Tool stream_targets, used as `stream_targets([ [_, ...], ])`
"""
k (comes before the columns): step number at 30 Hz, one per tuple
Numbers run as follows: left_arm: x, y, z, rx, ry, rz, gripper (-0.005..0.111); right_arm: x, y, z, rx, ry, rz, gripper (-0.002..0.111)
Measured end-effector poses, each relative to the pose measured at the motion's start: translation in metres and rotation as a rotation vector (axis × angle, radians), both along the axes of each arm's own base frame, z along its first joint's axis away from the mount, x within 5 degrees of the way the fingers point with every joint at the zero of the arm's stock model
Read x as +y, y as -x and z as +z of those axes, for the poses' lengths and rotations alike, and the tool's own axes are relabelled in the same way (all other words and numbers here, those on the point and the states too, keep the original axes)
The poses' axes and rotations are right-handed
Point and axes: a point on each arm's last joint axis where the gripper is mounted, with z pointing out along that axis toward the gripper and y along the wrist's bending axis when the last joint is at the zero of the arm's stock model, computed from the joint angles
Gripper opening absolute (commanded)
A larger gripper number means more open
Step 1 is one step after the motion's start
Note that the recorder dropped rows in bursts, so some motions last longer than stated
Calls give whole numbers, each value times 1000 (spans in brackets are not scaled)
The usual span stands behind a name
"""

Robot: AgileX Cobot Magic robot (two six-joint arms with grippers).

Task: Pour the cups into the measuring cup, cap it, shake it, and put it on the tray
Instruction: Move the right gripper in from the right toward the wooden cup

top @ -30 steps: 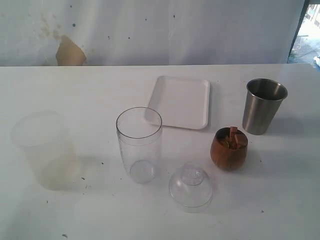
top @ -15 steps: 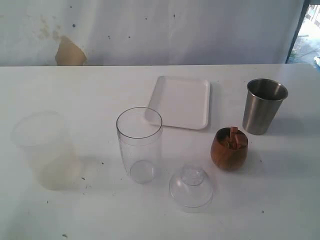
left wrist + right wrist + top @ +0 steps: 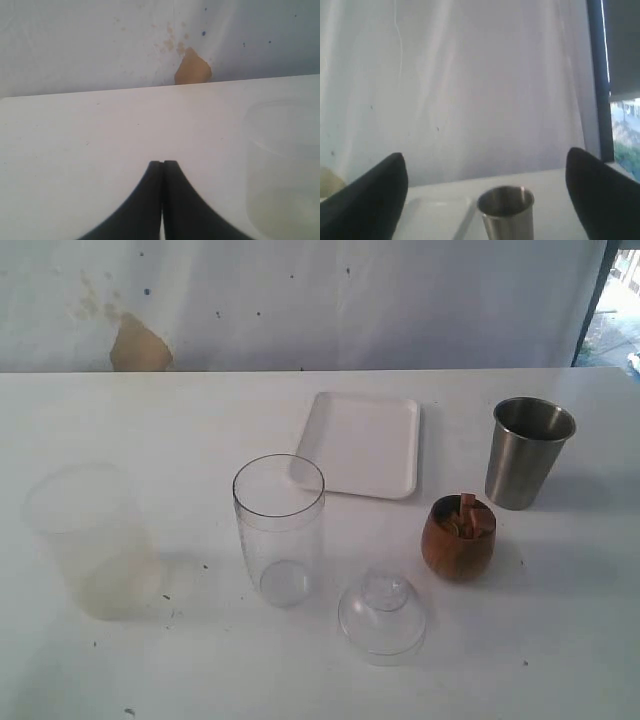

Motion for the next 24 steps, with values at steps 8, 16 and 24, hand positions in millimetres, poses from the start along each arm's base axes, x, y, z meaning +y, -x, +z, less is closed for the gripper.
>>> stream_targets([
  [8, 0, 0, 0, 0, 0, 0, 0, 7, -32, -33, 245, 111, 73, 80],
  [16, 0, 0, 0, 0, 0, 0, 0, 16, -56, -59, 320, 147, 177, 80],
  [24, 0, 0, 0, 0, 0, 0, 0, 18, -70, -75, 360, 195, 207, 80],
])
